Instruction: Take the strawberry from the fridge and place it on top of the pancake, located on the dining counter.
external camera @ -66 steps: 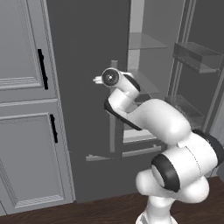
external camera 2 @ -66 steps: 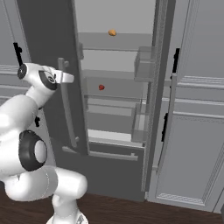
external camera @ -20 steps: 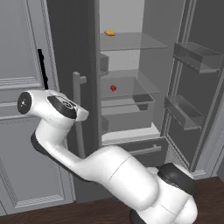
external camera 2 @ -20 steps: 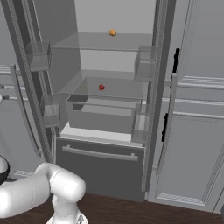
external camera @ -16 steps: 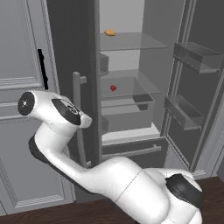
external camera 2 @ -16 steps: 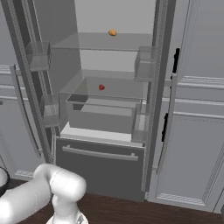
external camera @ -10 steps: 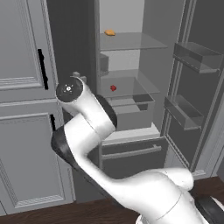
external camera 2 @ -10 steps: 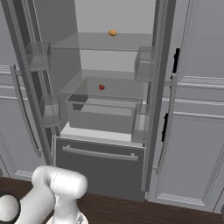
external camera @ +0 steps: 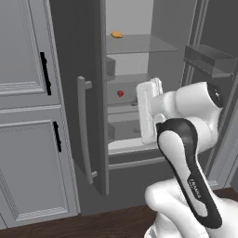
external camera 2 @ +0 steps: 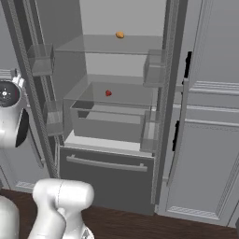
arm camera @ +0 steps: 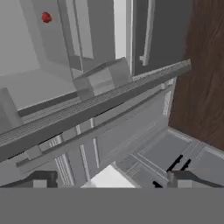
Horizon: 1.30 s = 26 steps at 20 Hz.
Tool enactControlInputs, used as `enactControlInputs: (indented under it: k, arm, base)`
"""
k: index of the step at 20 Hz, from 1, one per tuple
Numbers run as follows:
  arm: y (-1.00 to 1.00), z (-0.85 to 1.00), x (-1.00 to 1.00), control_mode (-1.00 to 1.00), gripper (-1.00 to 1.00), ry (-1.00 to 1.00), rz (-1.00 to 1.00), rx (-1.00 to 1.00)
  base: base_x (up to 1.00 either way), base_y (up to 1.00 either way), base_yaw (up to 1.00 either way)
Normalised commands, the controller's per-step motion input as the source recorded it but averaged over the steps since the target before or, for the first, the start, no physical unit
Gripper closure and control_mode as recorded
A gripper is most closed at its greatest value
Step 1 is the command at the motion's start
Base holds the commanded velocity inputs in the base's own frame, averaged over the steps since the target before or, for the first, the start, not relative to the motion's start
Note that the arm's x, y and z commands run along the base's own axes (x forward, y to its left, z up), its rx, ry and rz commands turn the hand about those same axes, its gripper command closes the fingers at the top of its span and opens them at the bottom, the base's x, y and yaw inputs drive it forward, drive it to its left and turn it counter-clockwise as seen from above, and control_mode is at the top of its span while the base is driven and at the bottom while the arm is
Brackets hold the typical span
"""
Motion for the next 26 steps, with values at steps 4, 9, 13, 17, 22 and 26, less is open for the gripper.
enactControlInputs:
  k: [4, 9, 13, 17, 22, 26]
  arm:
    - [-0.98, 0.02, 0.33, -1.00, -1.00, 0.11, 0.02, 1.00]
    - [-0.14, -0.21, 1.00, -1.00, -1.00, 0.31, 0.37, 0.33]
    - [0.00, -0.29, 1.00, -1.00, -1.00, 0.25, 0.42, 0.09]
    - [0.00, -0.23, 1.00, -1.00, -1.00, 0.22, 0.39, 0.05]
    - [0.14, -0.12, 1.00, -1.00, -1.00, 0.06, 0.33, 0.02]
    - [0.36, -0.08, 0.82, -1.00, -1.00, 0.00, 0.24, 0.00]
  base:
    - [0.00, 0.00, 0.00]
    - [0.00, 0.00, 0.00]
    - [0.00, 0.00, 0.00]
    - [0.00, 0.00, 0.00]
    - [0.00, 0.00, 0.00]
    - [0.00, 0.00, 0.00]
